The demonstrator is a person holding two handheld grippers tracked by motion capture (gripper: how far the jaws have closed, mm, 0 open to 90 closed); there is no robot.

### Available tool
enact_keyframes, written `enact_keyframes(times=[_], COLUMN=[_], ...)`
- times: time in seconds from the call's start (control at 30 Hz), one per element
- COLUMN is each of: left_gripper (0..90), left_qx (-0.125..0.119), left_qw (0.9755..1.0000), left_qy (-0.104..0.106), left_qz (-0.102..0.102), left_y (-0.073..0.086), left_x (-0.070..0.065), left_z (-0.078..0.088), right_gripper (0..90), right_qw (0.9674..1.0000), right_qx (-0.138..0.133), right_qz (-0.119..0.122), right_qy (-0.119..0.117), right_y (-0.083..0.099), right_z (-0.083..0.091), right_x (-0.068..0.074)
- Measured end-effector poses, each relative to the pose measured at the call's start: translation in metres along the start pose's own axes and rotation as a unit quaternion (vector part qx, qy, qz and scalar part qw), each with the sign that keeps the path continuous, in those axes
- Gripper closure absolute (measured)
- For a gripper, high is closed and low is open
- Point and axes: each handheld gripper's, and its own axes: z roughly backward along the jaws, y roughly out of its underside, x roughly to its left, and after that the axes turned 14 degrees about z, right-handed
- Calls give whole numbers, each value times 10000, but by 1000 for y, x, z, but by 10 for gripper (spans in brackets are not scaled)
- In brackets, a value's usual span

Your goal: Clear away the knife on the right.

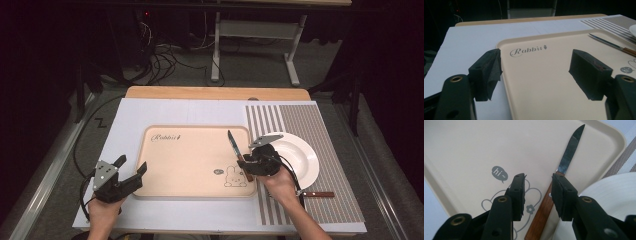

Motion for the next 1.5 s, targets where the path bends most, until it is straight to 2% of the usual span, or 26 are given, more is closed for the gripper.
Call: enact_keyframes(times=[0.2, 0.57, 0.9, 1.07, 1.5], left_gripper=[262, 262, 262, 262, 262], left_qx=[9, -5, -6, 4, 3], left_qw=[10000, 10000, 10000, 10000, 10000], left_qy=[2, 2, -3, -31, -22], left_qz=[-11, -33, -55, -56, -84], left_y=[0, 0, 0, 0, 1], left_x=[0, -1, -2, -2, -4], left_z=[0, 0, 1, 0, 0], right_gripper=[641, 583, 511, 516, 461], right_qw=[9999, 9991, 9979, 9974, 9942], right_qx=[-144, -356, -570, -630, -975], right_qz=[-3, -39, -133, -161, -188], right_qy=[16, 239, 264, 297, 413], right_y=[6, 20, 30, 38, 52], right_z=[6, 19, 31, 39, 54], right_x=[0, -3, -5, -7, -7])
